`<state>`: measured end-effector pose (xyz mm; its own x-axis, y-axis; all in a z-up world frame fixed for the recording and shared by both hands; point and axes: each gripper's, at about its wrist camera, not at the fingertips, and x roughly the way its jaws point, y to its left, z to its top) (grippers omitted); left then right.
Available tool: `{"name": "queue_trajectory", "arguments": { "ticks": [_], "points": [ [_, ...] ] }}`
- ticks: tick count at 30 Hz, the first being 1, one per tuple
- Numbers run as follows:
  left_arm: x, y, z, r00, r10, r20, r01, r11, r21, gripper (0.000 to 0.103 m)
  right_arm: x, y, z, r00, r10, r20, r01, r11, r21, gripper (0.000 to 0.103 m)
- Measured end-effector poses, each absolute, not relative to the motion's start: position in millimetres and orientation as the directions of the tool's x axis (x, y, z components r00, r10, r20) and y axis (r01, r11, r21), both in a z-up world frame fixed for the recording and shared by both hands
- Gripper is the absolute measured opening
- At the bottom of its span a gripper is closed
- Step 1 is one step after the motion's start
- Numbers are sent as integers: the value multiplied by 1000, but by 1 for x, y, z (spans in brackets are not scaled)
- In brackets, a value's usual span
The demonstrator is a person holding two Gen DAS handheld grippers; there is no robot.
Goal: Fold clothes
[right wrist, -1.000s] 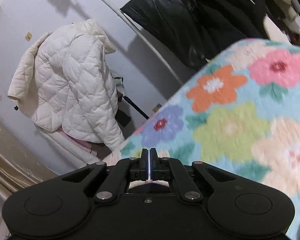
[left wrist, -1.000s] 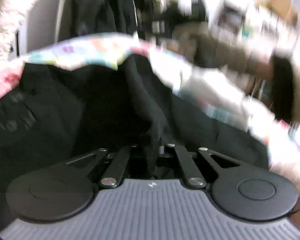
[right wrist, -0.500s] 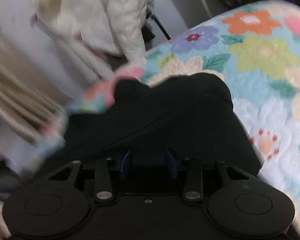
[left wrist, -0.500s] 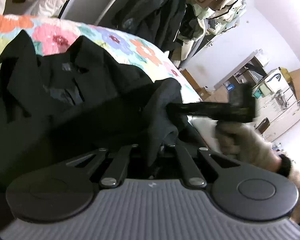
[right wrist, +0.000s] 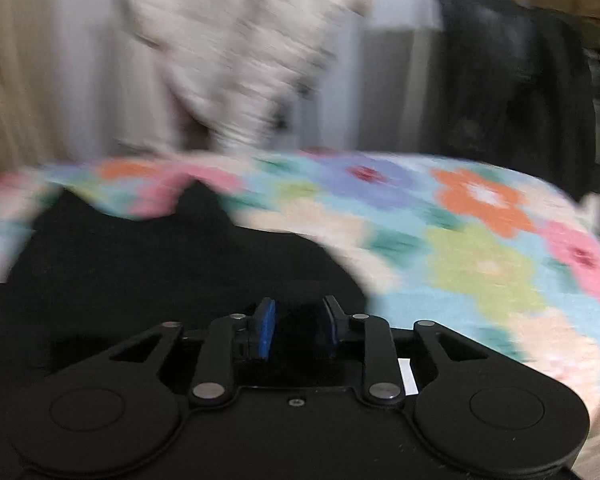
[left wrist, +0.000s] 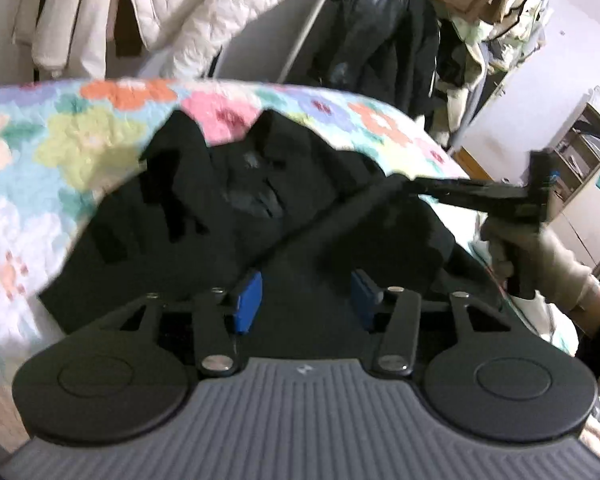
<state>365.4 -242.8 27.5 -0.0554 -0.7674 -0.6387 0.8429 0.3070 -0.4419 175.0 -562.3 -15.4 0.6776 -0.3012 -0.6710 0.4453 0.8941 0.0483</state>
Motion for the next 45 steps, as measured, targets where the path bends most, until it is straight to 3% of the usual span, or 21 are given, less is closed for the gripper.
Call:
{"name": "queue_trajectory", "arguments": {
  "ticks": [3,6,7,9,11,14,16,22,26,33,37,40,42,45],
  "points": [
    [356,-230,21,-36,-742,-669,859,320,-401,59,175,-530,-19,697,-172,-696,353,927,124,45],
    [346,-218,17,-8,-731,-682,888,308,-342,81,186,-513,-42,653,-23,-757,293,929,224,45],
    [344,-210,16,18,-723,-691,897,317,-309,84,192,-509,-52,619,-5,-785,285,933,219,45],
    [343,-209,10,73,-698,-712,907,343,-244,84,204,-502,-73,550,-95,-829,257,965,60,40],
    [343,-208,5,124,-671,-731,907,376,-191,84,210,-515,-89,543,-238,-805,284,954,-90,40],
    [346,-201,3,139,-663,-736,890,410,-201,84,209,-560,-88,515,-380,-769,456,881,-130,27],
    [347,-196,3,134,-665,-735,882,418,-218,84,199,-577,-78,526,-373,-764,541,840,-38,23],
    [327,-183,5,173,-657,-734,871,450,-197,84,129,-541,-36,636,-238,-734,506,847,164,39],
    [310,-172,14,356,-559,-749,818,573,-39,84,66,-520,0,653,-173,-737,492,837,240,40],
    [273,-117,76,617,-516,-594,724,669,172,84,-47,-490,75,633,-132,-763,470,848,243,51],
    [248,-82,109,701,-487,-520,680,676,283,84,-88,-482,88,603,-98,-792,441,868,229,51],
    [229,-62,129,763,-439,-474,637,638,433,88,-129,-478,97,586,-89,-805,462,853,242,51],
    [219,-52,141,792,-415,-448,607,618,500,92,-155,-469,100,568,-69,-820,458,854,246,51],
    [208,-44,150,769,-411,-490,631,613,476,95,-191,-451,100,530,-30,-847,436,867,242,51]
  ]
}}
